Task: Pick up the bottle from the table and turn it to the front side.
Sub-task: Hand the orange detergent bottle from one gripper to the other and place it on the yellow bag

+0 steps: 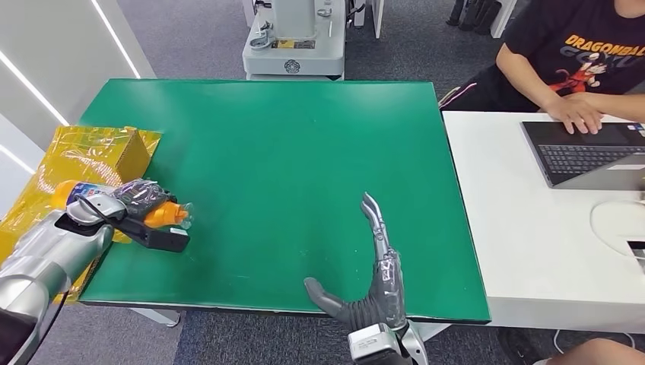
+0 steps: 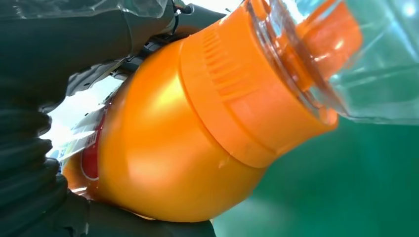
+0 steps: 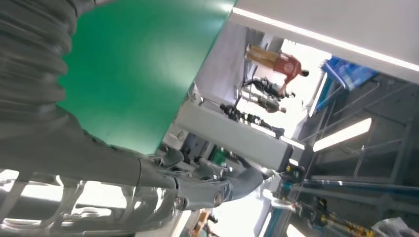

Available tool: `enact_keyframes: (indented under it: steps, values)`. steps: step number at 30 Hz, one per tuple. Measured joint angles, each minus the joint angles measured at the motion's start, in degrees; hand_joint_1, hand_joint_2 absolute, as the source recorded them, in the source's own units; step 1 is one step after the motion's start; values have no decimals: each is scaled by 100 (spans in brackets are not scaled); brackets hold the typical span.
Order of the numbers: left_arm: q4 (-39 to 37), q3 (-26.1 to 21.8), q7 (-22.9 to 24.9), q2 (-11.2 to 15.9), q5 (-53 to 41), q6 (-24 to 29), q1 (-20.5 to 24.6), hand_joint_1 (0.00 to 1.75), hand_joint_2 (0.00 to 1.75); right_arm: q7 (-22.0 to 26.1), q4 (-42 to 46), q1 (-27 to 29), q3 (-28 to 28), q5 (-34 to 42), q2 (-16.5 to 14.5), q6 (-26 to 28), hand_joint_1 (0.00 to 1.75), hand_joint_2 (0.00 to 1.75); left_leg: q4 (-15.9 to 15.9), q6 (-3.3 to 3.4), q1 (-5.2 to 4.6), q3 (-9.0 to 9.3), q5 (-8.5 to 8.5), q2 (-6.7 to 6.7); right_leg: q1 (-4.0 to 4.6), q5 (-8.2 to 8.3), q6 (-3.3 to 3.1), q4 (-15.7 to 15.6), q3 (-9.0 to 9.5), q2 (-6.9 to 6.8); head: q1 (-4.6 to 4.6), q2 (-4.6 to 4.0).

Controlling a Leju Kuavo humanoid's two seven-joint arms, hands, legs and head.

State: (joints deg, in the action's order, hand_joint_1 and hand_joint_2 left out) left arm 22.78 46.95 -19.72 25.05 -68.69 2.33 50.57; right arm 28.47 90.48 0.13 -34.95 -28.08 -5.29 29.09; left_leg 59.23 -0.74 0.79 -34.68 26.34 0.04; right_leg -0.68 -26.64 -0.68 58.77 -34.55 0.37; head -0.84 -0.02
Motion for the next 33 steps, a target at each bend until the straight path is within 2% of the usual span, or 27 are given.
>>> enact_keyframes:
  steps: [4,10,11,14,15,18,22,33]
  values:
    - [-62,0,25,-76,51,138,-196,175,175,-3,18,1,0,-49,-2,-52,0,175,0,1,-2,0,1,-5,-1,-1,1,-3,2,-7,1,0]
    - [-146,0,150,-252,65,169,-229,175,175,-42,41,4,2,-73,-2,-54,0,175,-1,3,-7,7,-2,-24,-4,-2,1,-4,19,-30,1,0]
    - [-163,0,154,-276,63,185,-229,148,175,-48,39,3,2,-71,-2,-53,0,175,-1,5,-7,10,-3,-26,-4,-2,1,-4,22,-33,1,0]
    - [-209,-8,155,-359,97,294,-237,17,175,-24,16,0,2,-47,-2,-16,0,175,-1,7,-7,17,-7,-34,-4,-1,1,-4,32,-43,1,0]
    - [-219,-23,152,-395,137,359,-248,0,175,-10,4,0,2,-33,-2,10,0,175,-1,6,-7,18,-8,-38,-4,-1,1,-4,34,-46,1,0]
    - [-236,-83,146,-504,253,535,-283,0,175,13,-28,-1,2,-10,-2,72,0,175,-1,6,-7,20,-11,-47,-4,-1,1,-4,40,-54,1,0]
    - [-249,-139,134,-604,253,500,-276,0,175,46,-75,-3,2,31,-2,104,0,175,-1,6,-8,24,-12,-49,-5,0,1,-4,44,-56,1,0]
    - [-282,-164,160,-643,11,509,-246,0,175,187,-238,-13,0,198,-2,128,0,175,-3,5,-7,26,-13,-48,-4,-1,1,-3,45,-56,1,0]
